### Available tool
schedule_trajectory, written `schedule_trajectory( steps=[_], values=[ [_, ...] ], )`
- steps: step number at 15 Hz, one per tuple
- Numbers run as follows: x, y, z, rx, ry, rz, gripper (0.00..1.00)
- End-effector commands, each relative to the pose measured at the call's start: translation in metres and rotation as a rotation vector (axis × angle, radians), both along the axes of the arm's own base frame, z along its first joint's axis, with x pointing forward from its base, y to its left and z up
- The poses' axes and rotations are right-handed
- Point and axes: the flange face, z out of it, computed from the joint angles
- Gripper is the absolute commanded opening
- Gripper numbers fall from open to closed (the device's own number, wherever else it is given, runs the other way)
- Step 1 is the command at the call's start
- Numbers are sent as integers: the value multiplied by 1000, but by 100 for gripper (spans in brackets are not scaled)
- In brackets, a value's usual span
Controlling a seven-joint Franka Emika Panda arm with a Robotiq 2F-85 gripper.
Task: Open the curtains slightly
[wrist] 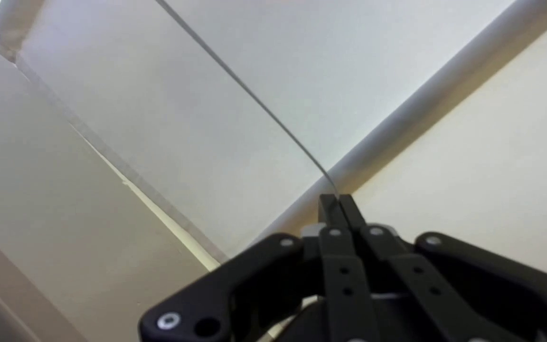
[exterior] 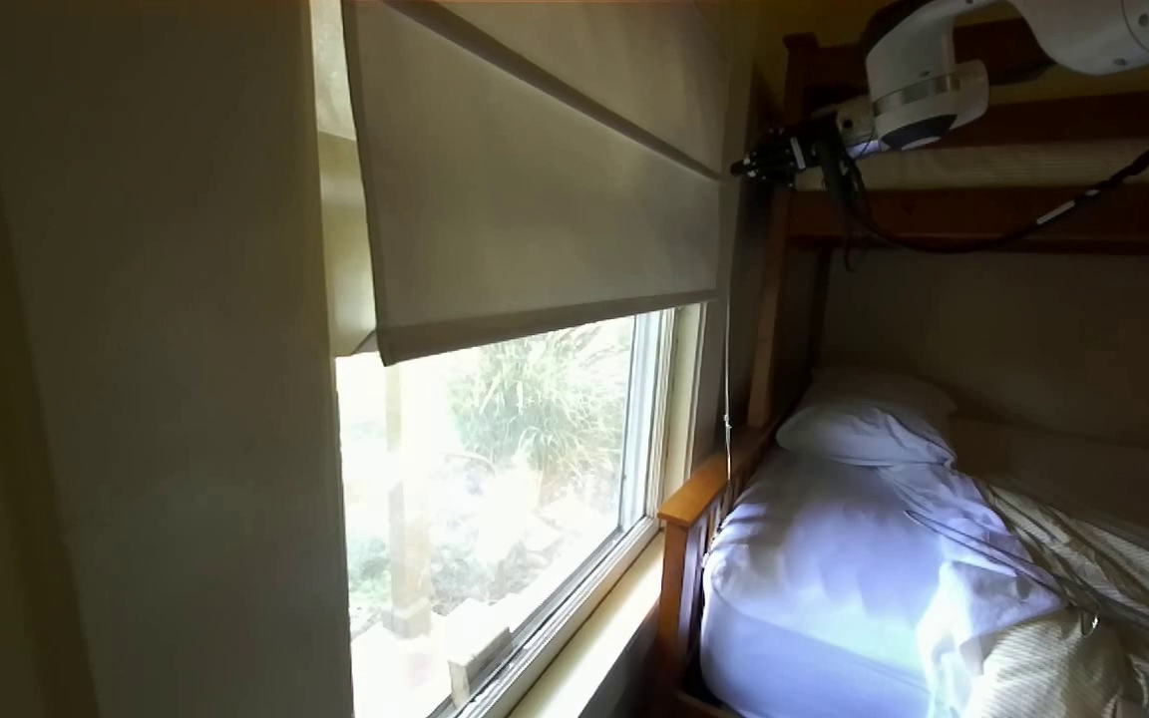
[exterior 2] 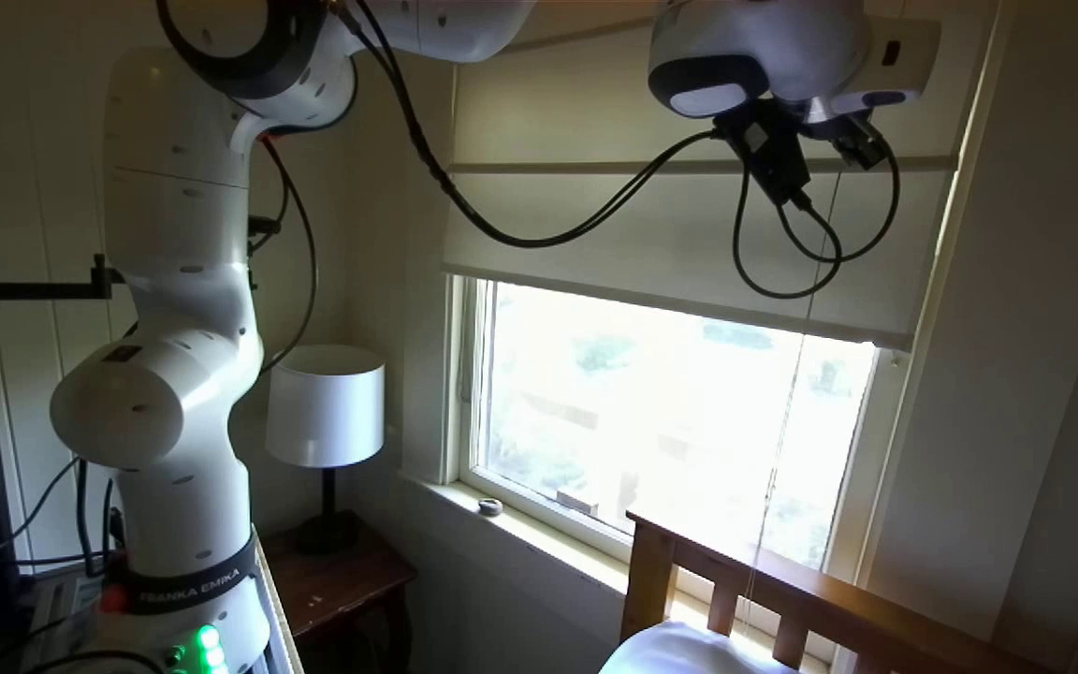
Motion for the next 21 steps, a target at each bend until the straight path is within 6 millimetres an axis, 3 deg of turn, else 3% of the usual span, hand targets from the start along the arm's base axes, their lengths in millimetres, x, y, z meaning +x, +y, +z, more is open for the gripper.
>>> schedule_trajectory(
  steps=[1,4,9,14,21],
  values=[
    [0,-1,1,2,0,0,2],
    [7,10,2,-130,67,-69,0],
    [12,26,-55,-246,211,-94,0],
    [-7,37,-72,-121,190,-31,0],
    [-39,33,-85,129,82,71,0]
  ],
)
